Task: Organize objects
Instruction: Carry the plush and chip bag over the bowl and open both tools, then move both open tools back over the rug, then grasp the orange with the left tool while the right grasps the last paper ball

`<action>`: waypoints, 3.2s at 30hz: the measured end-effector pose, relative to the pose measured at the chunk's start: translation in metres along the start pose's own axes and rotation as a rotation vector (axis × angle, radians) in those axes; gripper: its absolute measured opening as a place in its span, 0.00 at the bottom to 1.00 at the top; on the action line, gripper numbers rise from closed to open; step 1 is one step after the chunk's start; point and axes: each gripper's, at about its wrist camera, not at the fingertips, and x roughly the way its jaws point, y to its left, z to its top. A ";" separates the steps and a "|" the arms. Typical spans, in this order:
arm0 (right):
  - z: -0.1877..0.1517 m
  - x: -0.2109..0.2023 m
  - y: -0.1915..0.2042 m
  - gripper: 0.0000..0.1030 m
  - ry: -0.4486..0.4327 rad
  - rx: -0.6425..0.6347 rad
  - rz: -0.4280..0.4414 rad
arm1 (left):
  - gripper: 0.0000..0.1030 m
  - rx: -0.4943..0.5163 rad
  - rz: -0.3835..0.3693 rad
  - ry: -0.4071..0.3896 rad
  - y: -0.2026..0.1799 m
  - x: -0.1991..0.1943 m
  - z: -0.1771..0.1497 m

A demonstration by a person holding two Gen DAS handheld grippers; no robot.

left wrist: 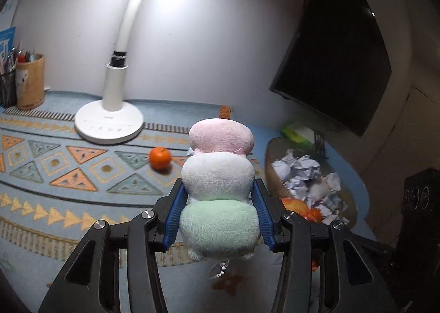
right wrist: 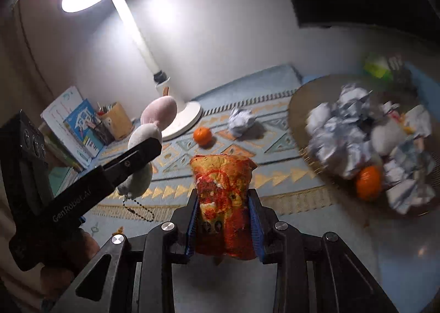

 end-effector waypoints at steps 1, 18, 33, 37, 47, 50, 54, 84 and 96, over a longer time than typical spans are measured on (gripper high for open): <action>0.011 -0.017 -0.014 0.31 -0.049 0.025 -0.038 | 0.44 0.025 -0.017 -0.007 -0.018 0.002 0.007; 0.047 -0.021 -0.157 0.49 -0.041 0.280 -0.228 | 0.88 0.118 -0.122 0.035 -0.119 0.082 0.018; 0.008 0.012 0.030 0.62 -0.042 -0.069 0.008 | 0.90 -0.039 0.287 -0.038 0.080 -0.048 -0.013; -0.022 0.063 0.054 0.62 0.032 -0.135 -0.013 | 0.90 -0.091 0.335 0.010 0.114 -0.037 -0.044; -0.044 0.115 0.031 0.62 0.139 -0.071 -0.091 | 0.91 -0.197 0.334 0.056 0.133 -0.027 -0.064; -0.046 0.115 0.034 0.62 0.141 -0.082 -0.099 | 0.91 -0.226 0.327 0.056 0.139 -0.027 -0.066; -0.053 0.118 0.051 0.85 0.138 -0.163 -0.191 | 0.91 -0.223 0.324 0.066 0.139 -0.024 -0.067; -0.045 0.125 0.058 0.90 0.208 -0.182 -0.076 | 0.92 -0.074 0.263 0.205 0.122 0.003 -0.059; 0.031 0.223 0.022 0.90 0.223 0.281 -0.012 | 0.83 0.197 0.195 0.306 0.103 0.117 -0.002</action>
